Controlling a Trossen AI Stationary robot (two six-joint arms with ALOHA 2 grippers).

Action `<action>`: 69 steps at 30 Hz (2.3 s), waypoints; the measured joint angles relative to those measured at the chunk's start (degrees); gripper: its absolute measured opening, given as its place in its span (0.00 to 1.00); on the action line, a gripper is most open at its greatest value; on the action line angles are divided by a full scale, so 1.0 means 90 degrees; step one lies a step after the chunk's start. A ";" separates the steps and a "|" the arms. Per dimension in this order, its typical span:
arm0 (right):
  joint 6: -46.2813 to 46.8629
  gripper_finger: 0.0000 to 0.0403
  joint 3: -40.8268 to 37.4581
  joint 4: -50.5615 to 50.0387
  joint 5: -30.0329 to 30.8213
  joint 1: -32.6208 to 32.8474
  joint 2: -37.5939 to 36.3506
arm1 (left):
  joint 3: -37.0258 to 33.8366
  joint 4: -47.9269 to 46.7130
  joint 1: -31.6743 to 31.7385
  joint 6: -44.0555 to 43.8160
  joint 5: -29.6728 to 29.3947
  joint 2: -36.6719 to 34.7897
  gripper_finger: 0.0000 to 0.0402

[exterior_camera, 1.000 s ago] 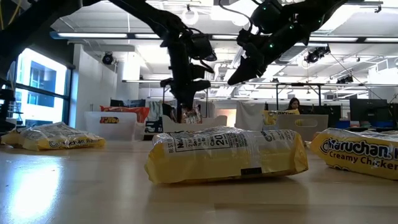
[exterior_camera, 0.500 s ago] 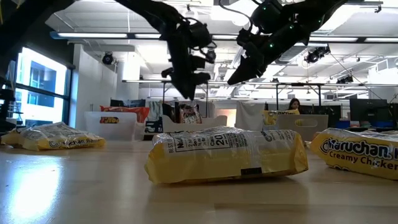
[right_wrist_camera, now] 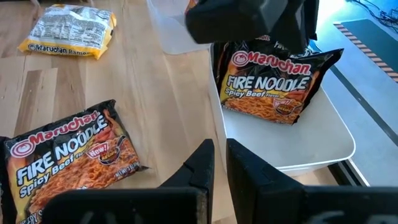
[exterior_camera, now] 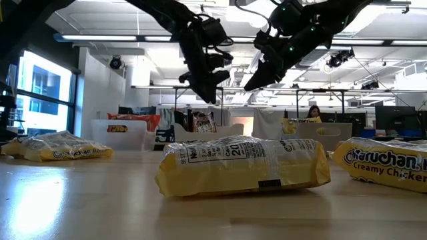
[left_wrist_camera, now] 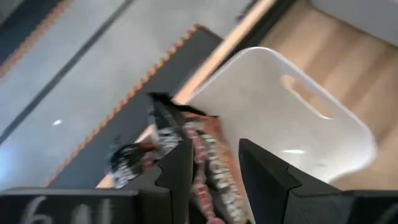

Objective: Sort Maruchan noodles
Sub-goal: Adjust the white bin

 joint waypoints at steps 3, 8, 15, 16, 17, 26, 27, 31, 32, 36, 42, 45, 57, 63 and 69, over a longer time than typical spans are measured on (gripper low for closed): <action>-0.0001 0.06 0.0000 0.0001 0.0000 0.0000 0.0000 | 0.0000 0.0212 0.0006 0.0248 0.0766 0.0000 0.30; 0.0001 0.06 0.0000 0.0026 0.0000 0.0000 -0.0002 | 0.0007 0.0398 0.0027 0.0595 0.1480 0.0285 0.30; 0.0062 0.06 0.0000 0.0006 0.0002 -0.0002 -0.0002 | 0.0000 0.0148 0.0273 0.0719 0.1449 0.0692 0.26; 0.0062 0.06 0.0000 0.0004 0.0002 0.0000 -0.0002 | 0.0000 0.0133 0.0322 0.0719 0.1445 0.0727 0.24; 0.0068 0.06 0.0000 0.0000 0.0002 0.0000 -0.0002 | 0.0000 0.0079 0.0363 0.0730 0.1403 0.0747 0.23; -0.0166 0.06 0.0000 -0.0113 0.0024 -0.0001 -0.0002 | 0.0008 0.0454 0.0404 0.1048 0.1264 0.0448 0.15; -0.0174 0.06 0.0000 -0.0097 0.0024 0.0000 -0.0002 | 0.0015 0.0545 0.0385 0.1050 0.1270 0.0395 0.15; -0.0171 0.05 -0.0001 0.0039 0.0095 0.0000 -0.0002 | 0.0003 0.0957 0.0274 0.1052 0.1322 0.0317 0.14; -0.0182 0.04 -0.0059 0.0191 0.0110 0.0000 -0.0002 | 0.0003 0.1098 0.0239 0.1053 0.1326 0.0306 0.14; -0.0274 0.01 -0.0661 0.1476 0.0148 0.0000 -0.0005 | -0.0064 0.1540 0.0129 0.1052 0.1332 0.0286 0.14; 0.0061 0.00 -0.1779 0.3401 0.0026 0.0000 -0.0005 | -0.1303 0.3464 0.0025 0.0887 0.1382 0.0093 0.14; 0.0335 0.00 -0.2056 0.3661 -0.0086 0.0019 -0.0005 | -0.2042 0.4280 -0.0018 0.0868 0.1421 -0.0268 0.14; 0.0896 0.00 -0.2074 0.3615 0.0123 0.0661 -0.0005 | -0.5602 0.7468 -0.0431 0.0534 0.1431 -0.2569 0.14; 0.1009 0.00 -0.2064 0.3698 0.0828 0.0794 0.0352 | -0.6958 0.8626 -0.0596 0.0382 0.1453 -0.3375 0.14; 0.1069 0.00 -0.1800 0.3987 0.0712 0.0617 0.1217 | -0.7693 0.8546 -0.0668 0.0383 0.1863 -0.3741 0.14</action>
